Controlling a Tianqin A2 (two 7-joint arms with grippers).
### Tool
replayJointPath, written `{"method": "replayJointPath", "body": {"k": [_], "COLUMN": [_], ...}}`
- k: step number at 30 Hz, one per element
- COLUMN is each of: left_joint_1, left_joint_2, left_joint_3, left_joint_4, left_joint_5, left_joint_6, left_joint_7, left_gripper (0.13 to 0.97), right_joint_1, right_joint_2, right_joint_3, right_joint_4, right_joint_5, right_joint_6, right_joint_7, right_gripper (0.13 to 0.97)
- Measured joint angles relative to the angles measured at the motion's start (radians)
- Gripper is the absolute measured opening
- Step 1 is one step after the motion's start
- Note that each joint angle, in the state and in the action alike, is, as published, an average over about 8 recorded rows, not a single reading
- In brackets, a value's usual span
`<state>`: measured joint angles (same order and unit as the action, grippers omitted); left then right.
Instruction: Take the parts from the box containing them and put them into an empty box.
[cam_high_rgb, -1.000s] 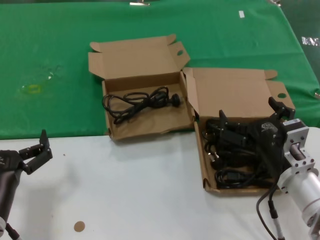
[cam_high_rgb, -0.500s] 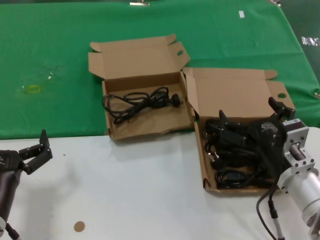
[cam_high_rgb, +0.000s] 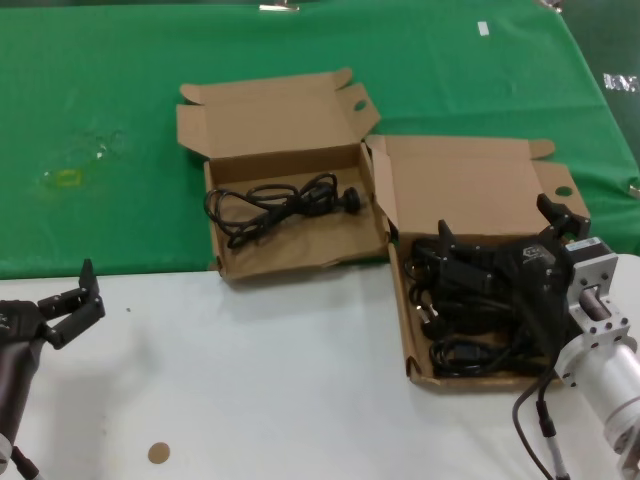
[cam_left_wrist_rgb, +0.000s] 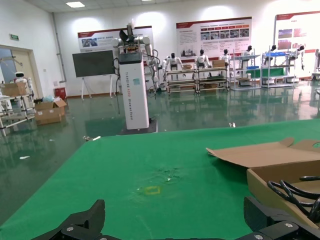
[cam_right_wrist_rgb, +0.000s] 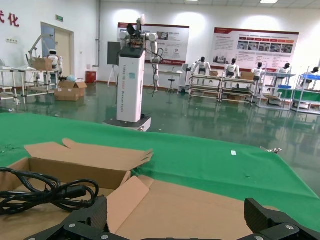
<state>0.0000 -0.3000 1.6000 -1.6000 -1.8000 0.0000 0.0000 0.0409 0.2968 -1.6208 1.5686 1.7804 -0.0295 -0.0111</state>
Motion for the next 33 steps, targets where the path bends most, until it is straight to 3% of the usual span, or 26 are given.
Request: {"method": "replayJointPath", "body": {"k": [33], "left_joint_1": [0.0], "left_joint_2": [0.0], "left_joint_3": [0.0], "left_joint_4": [0.0], "left_joint_5": [0.0], "left_joint_6": [0.0], "left_joint_7": [0.0], "left_gripper": [0.966], "right_joint_1": [0.0], "right_joint_2": [0.0], "right_joint_3": [0.0], "right_joint_4": [0.0], "right_joint_5": [0.0], "right_joint_6": [0.0], "right_joint_7": [0.0], "right_gripper": [0.966]}}
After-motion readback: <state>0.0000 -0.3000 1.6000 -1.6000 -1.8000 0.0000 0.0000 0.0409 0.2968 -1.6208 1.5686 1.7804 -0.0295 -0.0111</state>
